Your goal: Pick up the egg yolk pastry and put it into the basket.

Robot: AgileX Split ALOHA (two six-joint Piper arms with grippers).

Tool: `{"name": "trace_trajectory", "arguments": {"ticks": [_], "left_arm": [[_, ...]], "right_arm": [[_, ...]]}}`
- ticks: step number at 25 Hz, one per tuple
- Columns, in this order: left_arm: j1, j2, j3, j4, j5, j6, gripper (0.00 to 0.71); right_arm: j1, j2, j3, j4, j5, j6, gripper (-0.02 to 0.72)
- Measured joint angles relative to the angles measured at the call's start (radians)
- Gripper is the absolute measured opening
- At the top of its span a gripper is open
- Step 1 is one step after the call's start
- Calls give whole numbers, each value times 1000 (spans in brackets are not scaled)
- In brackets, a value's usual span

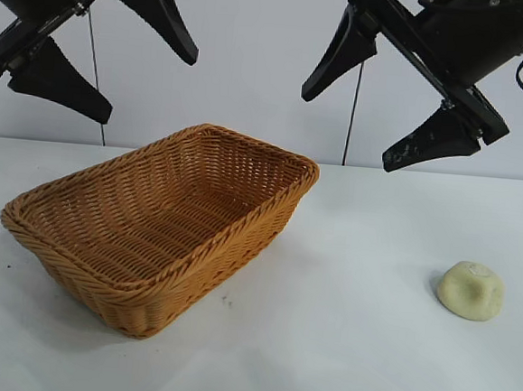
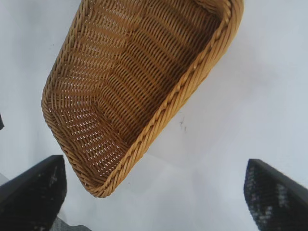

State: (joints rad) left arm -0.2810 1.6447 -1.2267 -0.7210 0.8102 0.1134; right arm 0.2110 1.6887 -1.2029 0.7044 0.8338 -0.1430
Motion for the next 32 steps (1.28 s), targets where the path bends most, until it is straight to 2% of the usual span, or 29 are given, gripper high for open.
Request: {"name": "trace_trajectory", "arguments": {"ticks": [10, 16, 20, 23, 28, 32], "left_arm": [[0, -22, 0, 18, 26, -36, 666], [0, -122, 52, 60, 47, -157, 666], [-26, -190, 116, 118, 40, -297, 666], [-75, -220, 141, 207, 17, -454, 666], [-170, -222, 143, 482, -2, -827, 666], [-186, -219, 143, 658, -4, -1102, 666]], "right_arm": [[0, 0, 0, 0, 0, 0, 694], [0, 0, 0, 0, 0, 0, 694], [0, 0, 0, 0, 0, 0, 694], [0, 0, 0, 0, 0, 0, 694], [0, 0, 0, 0, 0, 0, 694], [0, 0, 0, 0, 0, 0, 694]]}}
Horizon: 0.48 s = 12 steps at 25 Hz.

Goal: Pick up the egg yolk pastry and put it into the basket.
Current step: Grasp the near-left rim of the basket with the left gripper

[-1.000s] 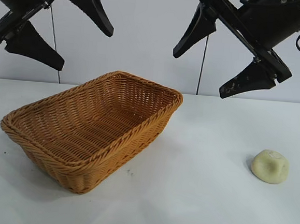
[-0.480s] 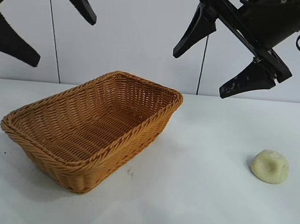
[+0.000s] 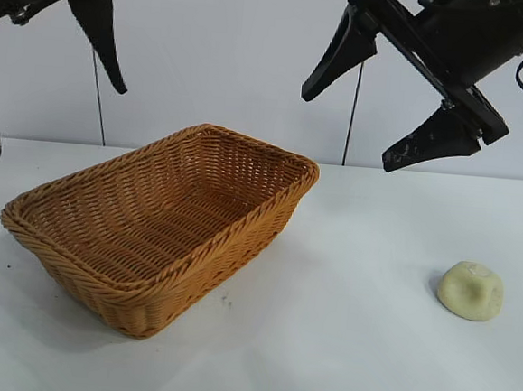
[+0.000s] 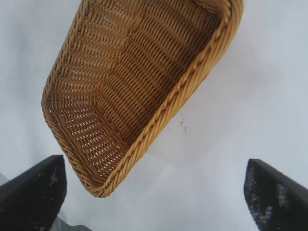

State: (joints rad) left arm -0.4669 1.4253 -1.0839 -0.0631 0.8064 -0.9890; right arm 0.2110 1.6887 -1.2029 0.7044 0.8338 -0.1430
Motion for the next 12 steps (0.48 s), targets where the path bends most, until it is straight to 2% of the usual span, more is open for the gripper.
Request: {"name": "trace_trajectory", "arguments": {"ticks": [6, 12], "left_arm": [[0, 1, 24, 63, -3, -204, 666], [0, 29, 82, 40, -16, -217, 666]], "right_arm": [[0, 0, 0, 1, 1, 0, 694], [0, 0, 0, 1, 1, 0, 694]]}}
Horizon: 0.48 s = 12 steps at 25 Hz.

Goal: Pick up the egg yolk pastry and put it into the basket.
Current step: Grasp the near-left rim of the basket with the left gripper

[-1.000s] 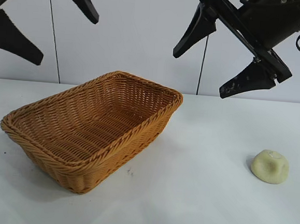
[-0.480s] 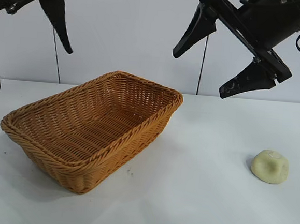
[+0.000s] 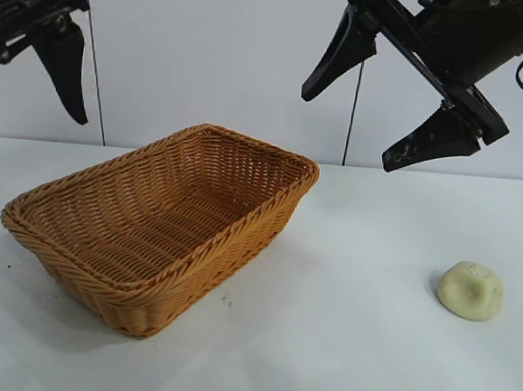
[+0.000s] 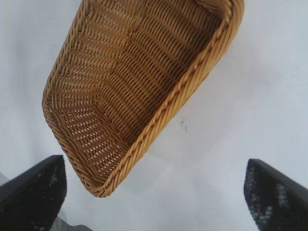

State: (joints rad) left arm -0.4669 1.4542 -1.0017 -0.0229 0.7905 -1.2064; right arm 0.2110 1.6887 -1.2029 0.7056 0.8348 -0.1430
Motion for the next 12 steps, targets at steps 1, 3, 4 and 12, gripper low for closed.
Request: {"name": "trace_trajectory", "arguments": {"ticks": [1, 3, 4, 12], "left_arm": [[0, 9, 2, -14, -7, 8, 666], [0, 36, 4, -38, -29, 36, 666], [0, 52, 4, -48, -42, 46, 666], [0, 204, 4, -60, -94, 67, 665]], "right_arm": [[0, 0, 0, 0, 0, 0, 694], [0, 0, 0, 0, 0, 0, 694], [0, 0, 0, 0, 0, 0, 694], [0, 0, 0, 0, 0, 0, 694]]}}
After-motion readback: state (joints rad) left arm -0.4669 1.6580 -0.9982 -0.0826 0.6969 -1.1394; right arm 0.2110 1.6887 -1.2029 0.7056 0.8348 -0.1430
